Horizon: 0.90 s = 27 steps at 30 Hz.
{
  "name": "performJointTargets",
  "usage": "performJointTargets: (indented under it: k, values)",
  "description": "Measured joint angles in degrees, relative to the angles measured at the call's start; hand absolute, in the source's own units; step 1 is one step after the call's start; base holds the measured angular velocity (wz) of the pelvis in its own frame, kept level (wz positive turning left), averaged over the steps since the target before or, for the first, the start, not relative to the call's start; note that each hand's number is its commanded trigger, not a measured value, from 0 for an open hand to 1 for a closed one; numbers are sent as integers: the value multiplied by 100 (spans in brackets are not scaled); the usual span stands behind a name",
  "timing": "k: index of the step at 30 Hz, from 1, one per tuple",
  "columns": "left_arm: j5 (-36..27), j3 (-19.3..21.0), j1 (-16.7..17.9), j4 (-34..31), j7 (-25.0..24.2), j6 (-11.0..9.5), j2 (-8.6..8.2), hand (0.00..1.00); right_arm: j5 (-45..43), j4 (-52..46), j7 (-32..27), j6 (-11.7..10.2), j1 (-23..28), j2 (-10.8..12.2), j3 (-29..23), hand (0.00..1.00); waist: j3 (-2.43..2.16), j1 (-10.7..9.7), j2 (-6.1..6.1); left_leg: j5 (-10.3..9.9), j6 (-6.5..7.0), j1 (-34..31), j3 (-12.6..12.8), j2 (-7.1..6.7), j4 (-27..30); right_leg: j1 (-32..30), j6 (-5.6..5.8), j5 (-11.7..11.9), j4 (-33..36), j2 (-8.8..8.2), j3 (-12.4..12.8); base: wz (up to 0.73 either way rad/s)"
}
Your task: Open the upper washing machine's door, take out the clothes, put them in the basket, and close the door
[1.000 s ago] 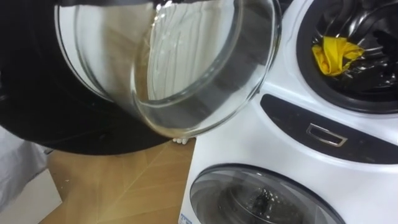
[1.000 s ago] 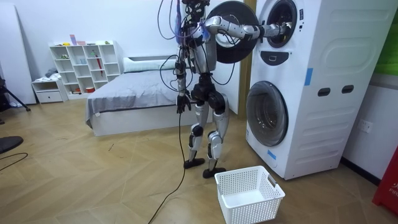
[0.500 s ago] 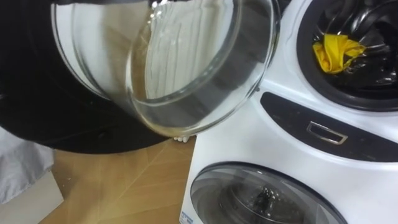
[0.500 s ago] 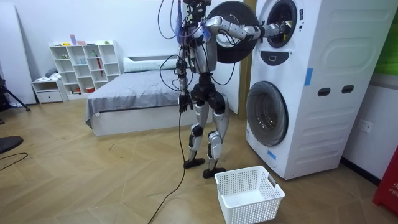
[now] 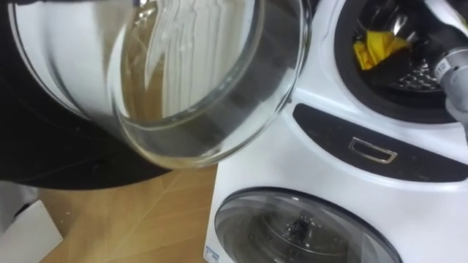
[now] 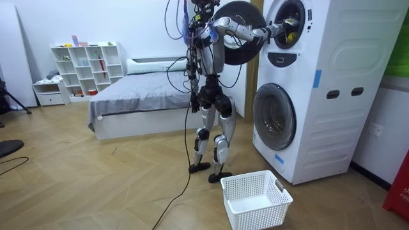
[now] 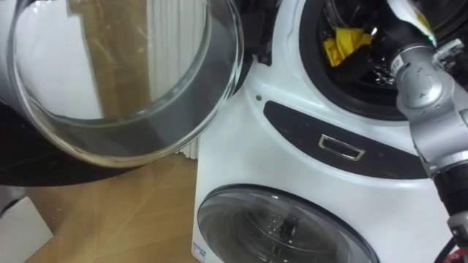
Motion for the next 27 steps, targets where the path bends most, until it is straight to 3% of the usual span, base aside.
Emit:
performJointTargets:
  k: [5, 12, 22, 27]
  values:
    - [-11, -3, 7, 153, -27, 0, 36, 0, -228, -240, 67, 9, 1, 12, 4, 0, -2, -5, -7, 4, -7, 31, 37, 0, 0, 20, -7, 4, 7, 1, 8, 0]
    - [-128, -41, -2, 153, -38, -2, 42, 0, -677, -387, 192, 130, 42, 152, 38, 0, -29, -13, -127, 7, -12, 67, 49, -2, 11, 65, -29, 18, 15, -5, 15, 0]
    - [-146, -135, -112, 173, -40, 11, 32, 0, -822, -299, 275, 177, 155, 249, 24, 0, 2, -50, -141, 0, -20, 79, 59, -2, -54, 69, -50, 32, 14, 1, 15, 0]
    - [-229, -157, -114, 171, -19, 135, 0, 0, -671, 235, 402, 148, 154, 274, -216, 0, 18, -41, -117, 0, -20, 67, 26, -5, -67, 67, -50, 31, 4, 25, 4, 3]
